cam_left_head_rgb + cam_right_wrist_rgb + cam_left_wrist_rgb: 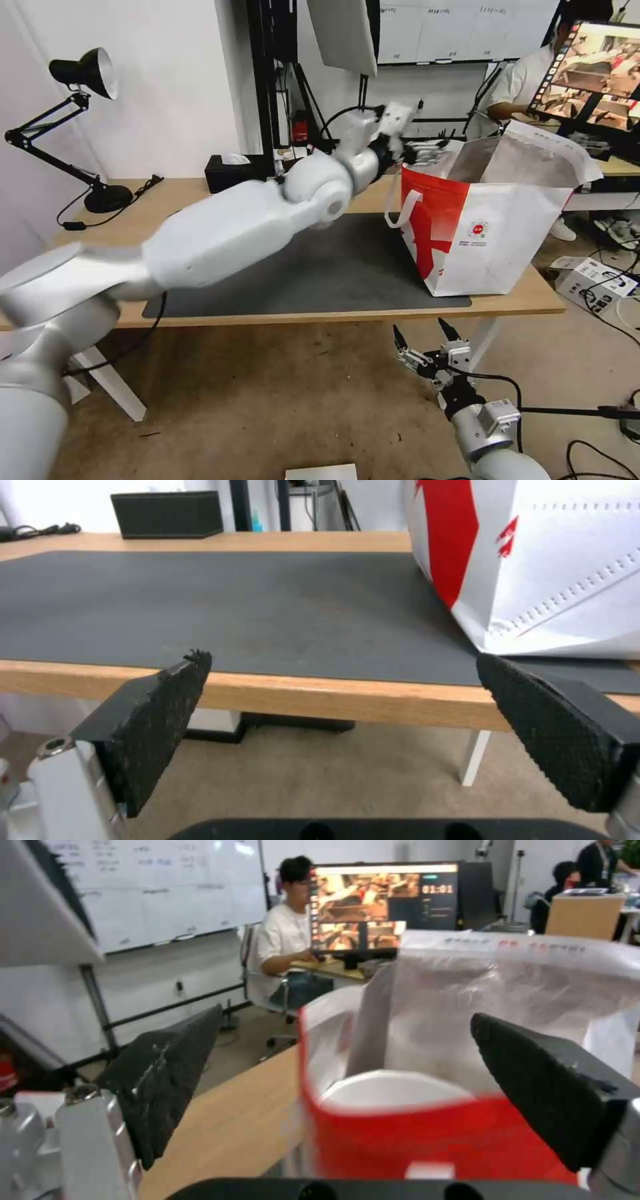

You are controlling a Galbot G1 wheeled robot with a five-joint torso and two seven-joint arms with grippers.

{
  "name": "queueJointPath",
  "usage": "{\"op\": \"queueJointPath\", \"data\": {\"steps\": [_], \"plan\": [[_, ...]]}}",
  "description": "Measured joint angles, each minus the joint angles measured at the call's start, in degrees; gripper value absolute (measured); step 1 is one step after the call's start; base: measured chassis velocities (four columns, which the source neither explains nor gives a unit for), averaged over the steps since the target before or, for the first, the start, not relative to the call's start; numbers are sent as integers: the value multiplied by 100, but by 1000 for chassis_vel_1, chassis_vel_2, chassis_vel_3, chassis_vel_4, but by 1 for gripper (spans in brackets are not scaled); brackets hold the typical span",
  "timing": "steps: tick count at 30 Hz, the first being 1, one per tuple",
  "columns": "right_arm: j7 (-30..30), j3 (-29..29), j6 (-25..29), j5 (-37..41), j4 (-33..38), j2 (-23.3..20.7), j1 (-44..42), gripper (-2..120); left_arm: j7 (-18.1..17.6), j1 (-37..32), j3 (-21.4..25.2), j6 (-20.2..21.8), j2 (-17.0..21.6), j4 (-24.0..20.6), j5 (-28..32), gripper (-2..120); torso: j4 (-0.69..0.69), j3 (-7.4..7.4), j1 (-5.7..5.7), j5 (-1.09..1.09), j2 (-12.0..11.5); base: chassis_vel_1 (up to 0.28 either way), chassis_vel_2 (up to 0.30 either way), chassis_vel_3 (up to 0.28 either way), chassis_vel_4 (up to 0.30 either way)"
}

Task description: Pick up the trash from the table and place it into the takeout bag.

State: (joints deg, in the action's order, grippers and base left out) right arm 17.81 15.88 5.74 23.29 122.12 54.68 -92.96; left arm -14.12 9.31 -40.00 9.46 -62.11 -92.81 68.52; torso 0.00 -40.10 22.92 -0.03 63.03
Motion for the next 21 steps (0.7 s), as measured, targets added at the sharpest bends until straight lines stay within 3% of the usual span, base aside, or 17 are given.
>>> {"op": "queueJointPath", "data": {"steps": [3,4,9,12,13,16,17,19,21], "plan": [[0,0,0,0,0,0,0,100,-5,-207,133,-4,312,-221,-51,100,0,0,0,1,0,0,0,0,0],[-1,-1,0,0,0,0,0,100,-2,-571,364,-8,710,-527,-139,100,-1,0,0,1,0,0,0,0,0],[0,0,0,0,0,0,0,100,-5,-1422,928,-12,1286,-1002,-380,100,1,0,0,0,0,0,0,0,0],[0,0,0,0,0,0,0,100,17,-2622,1939,-98,1741,-1443,-837,100,0,1,0,3,1,0,0,0,0],[0,0,0,0,0,0,0,100,17,-2622,1939,-98,1741,-1443,-837,100,0,1,0,3,1,0,0,0,0],[0,0,0,0,0,0,0,100,190,-4084,3056,-246,2048,-1794,-1464,100,-1,0,0,0,0,0,0,0,0],[0,0,0,0,0,0,0,100,190,-4084,3056,-246,2048,-1794,-1464,100,-1,0,0,0,0,0,0,0,0],[0,0,0,0,0,0,0,100,313,-5173,3973,-355,2323,-2117,-1747,100,2,1,-1,2,0,0,0,0,0],[0,-1,0,0,0,0,0,100,353,-5485,4211,-414,2386,-2206,-1824,100,2,1,-1,5,1,0,0,0,0]]}}
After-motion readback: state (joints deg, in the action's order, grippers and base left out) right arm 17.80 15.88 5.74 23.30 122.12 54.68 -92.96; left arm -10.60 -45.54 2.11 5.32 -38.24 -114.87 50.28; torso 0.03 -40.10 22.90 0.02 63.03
